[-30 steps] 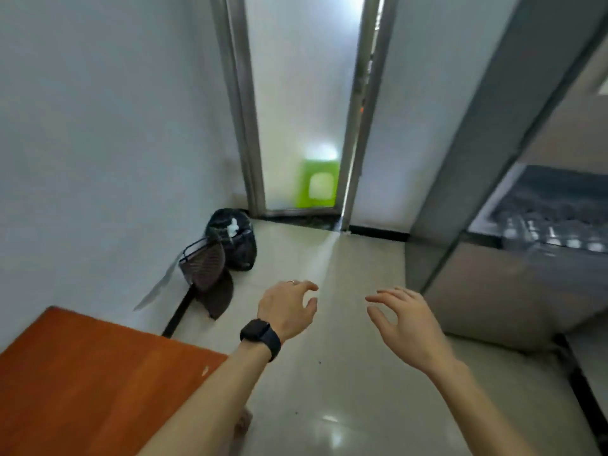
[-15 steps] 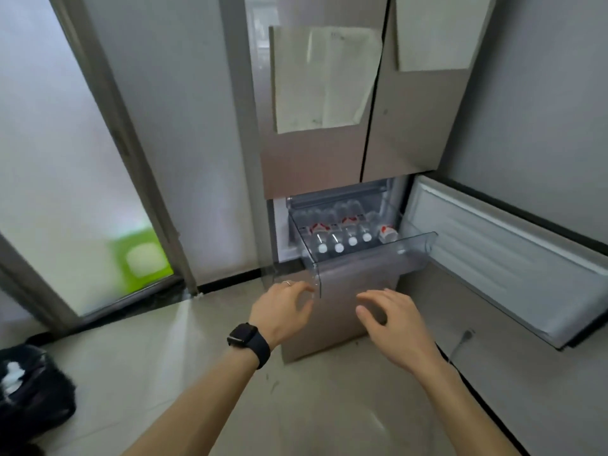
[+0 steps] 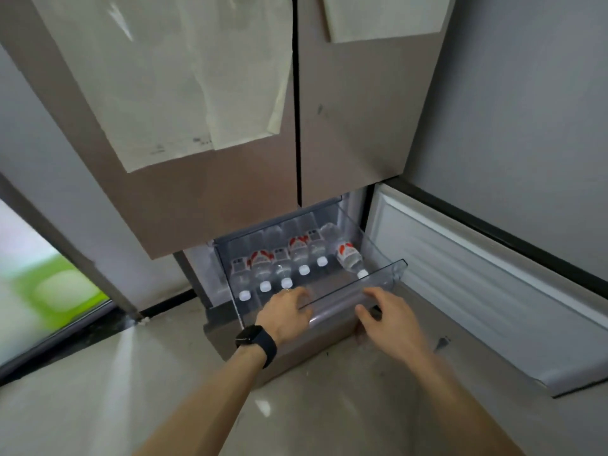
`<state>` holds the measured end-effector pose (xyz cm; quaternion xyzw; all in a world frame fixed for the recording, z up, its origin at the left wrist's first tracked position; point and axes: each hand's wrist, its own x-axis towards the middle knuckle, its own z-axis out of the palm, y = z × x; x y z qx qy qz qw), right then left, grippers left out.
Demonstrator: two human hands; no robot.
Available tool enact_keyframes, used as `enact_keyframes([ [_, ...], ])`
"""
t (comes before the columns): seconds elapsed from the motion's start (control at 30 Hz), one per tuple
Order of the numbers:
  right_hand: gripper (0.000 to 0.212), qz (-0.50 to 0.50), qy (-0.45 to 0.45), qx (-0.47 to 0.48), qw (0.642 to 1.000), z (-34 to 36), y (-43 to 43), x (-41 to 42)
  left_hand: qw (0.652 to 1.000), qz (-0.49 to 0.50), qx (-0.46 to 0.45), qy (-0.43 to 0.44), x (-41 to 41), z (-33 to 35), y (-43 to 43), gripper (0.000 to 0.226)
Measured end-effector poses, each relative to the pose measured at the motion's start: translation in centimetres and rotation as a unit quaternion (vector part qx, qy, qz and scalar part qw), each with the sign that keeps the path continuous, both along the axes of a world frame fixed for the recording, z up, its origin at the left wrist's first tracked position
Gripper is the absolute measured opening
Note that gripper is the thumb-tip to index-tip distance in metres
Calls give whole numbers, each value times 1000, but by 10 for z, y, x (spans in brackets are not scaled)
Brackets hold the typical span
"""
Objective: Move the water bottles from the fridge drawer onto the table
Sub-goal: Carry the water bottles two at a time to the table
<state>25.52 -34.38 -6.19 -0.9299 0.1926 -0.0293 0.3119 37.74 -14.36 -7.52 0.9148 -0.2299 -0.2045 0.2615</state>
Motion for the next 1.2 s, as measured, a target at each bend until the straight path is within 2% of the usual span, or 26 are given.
enact_keyframes([
  [0.17, 40, 6, 6, 23, 1000, -21, -53, 70, 989, 65, -40, 125, 54, -28, -62, 40],
  [0.27, 41, 38, 64, 15, 997, -40, -85, 120, 964, 154, -64, 209, 86, -53, -101, 52],
  [0.3, 44, 48, 95, 10, 994, -49, -94, 136, 952, 183, -82, 230, 96, -63, -114, 49],
  [0.37, 57, 66, 157, -3, 985, -63, -109, 163, 932, 224, -110, 264, 113, -78, -136, 29],
  [0.43, 69, 84, 222, 1, 972, -77, -119, 187, 901, 292, -131, 293, 128, -98, -153, 28],
  [0.53, 82, 85, 302, 25, 949, -105, -126, 219, 820, 390, -201, 368, 142, -119, -172, 47],
  [0.6, 84, 68, 311, 8, 948, -119, -127, 234, 789, 420, -228, 385, 152, -126, -182, 53],
  [0.67, 85, 64, 310, -37, 948, -122, -121, 239, 798, 420, -222, 370, 161, -132, -190, 52],
  [0.8, 85, 99, 321, -149, 930, -125, -107, 239, 863, 402, -125, 280, 170, -148, -200, 50],
  [0.9, 85, 101, 311, -187, 926, -140, -100, 237, 881, 383, -93, 261, 164, -150, -196, 36],
  [0.97, 86, 86, 301, -150, 938, -141, -102, 238, 878, 381, -114, 267, 152, -133, -190, 21],
  [1.07, 68, 48, 281, -55, 957, -134, -113, 241, 882, 376, -123, 255, 130, -102, -179, 28],
  [1.13, 53, 69, 267, -56, 960, -137, -118, 240, 886, 382, -126, 231, 119, -78, -168, 35],
  [1.2, 50, 93, 275, -87, 953, -149, -124, 239, 892, 389, -121, 198, 116, -55, -156, 37],
])
